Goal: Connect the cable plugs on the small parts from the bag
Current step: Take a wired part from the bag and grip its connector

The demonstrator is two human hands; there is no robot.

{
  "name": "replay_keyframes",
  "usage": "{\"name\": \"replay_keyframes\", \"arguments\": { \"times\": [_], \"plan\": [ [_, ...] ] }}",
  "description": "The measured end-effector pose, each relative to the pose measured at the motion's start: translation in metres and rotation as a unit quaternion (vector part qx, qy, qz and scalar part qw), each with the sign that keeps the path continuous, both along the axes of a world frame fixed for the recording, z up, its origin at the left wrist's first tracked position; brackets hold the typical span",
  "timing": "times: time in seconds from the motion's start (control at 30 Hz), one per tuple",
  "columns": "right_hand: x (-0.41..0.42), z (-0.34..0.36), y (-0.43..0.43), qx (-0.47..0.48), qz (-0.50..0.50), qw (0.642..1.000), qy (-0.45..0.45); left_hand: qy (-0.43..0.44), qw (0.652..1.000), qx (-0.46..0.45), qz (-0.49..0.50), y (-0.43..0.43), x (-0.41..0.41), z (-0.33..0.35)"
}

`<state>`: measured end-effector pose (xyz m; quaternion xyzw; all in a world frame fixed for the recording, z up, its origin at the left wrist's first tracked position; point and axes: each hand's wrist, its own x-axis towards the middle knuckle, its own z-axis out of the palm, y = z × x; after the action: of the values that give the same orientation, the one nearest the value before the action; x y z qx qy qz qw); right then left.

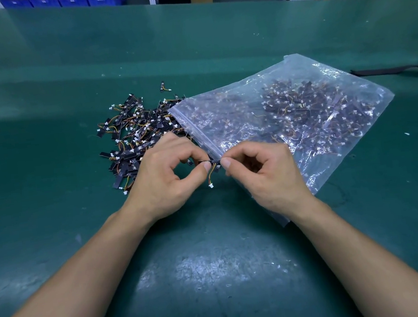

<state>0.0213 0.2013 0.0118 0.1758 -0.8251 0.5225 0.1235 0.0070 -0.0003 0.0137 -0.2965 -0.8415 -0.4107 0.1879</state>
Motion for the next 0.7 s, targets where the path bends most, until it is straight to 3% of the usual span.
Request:
{"name": "replay_keyframes", "arguments": {
  "times": [0.7],
  "plan": [
    [0.0018, 0.0027, -0.0035, -0.009, 0.012, 1.0, -0.009, -0.023, 1.0, 0.015, 0.005, -0.0038, 0.0008, 0.0009]
  ]
}}
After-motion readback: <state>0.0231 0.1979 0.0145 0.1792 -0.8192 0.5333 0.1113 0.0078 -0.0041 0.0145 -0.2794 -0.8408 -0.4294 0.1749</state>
